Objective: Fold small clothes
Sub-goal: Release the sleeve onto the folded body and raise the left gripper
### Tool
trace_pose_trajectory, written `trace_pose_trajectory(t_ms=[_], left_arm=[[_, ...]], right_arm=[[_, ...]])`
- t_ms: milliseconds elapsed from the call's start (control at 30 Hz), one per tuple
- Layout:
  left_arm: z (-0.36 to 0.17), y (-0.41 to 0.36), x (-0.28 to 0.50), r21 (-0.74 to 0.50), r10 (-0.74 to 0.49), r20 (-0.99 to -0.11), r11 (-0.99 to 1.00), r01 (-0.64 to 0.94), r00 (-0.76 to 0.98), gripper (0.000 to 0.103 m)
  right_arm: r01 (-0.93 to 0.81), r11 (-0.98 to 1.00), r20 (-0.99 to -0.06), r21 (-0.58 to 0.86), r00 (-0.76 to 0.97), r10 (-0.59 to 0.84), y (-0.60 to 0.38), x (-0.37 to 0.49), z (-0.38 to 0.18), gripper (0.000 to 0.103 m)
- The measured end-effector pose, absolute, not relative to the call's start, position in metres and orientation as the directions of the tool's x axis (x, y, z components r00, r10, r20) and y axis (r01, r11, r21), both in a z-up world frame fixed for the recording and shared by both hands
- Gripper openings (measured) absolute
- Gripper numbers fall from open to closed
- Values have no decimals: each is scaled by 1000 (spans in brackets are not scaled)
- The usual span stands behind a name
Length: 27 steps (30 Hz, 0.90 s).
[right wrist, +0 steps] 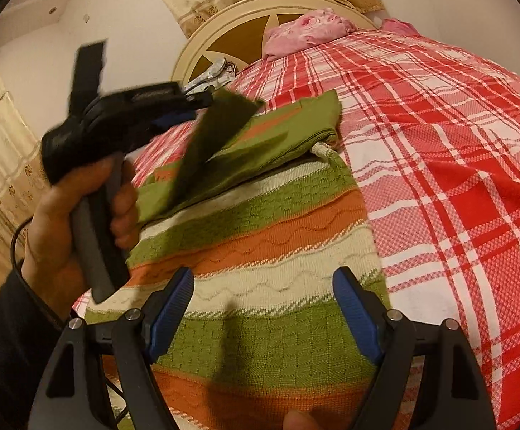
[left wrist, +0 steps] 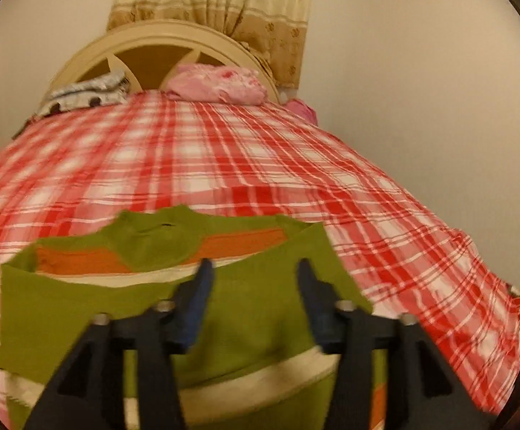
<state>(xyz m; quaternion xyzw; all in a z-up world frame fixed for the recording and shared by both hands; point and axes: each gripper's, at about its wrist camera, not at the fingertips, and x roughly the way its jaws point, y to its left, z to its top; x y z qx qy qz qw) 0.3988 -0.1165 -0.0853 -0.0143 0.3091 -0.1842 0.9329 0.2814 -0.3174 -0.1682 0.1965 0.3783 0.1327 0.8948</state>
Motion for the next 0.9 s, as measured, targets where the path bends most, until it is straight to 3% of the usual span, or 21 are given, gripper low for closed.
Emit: trace_pose_trajectory(t_ms=[233,333,467,533,567,833,900], left_arm=[[-98,-25,369,2,-160,-572,980,197,804,80],[-118,14,366,116,11,-600,991,73,800,82],[-148,69,379,67,108,-687,994,-86,718,82],[-158,86,385,14,96,-716,992,-123,691,82],[-162,93,388,-17,79,-726,991,-132,683,82],[-179,95,402,-26,58,-759,992,-120,648,83],[-186,102,404,-41,56,-781,989,-140,622,89]], right_arm=[[-108,916,-624,386,701,346,-316,295,-139,80],[-116,922,-621,368,708,337,-312,322,-121,80],[-114,944,-669,311,679,303,-298,381,-117,79],[-117,954,-705,277,649,284,-286,415,-123,58],[-110,957,-716,268,642,274,-283,423,-125,53],[-72,972,-824,223,519,227,-261,480,-167,47],[-70,980,-829,184,525,193,-259,481,-170,11]])
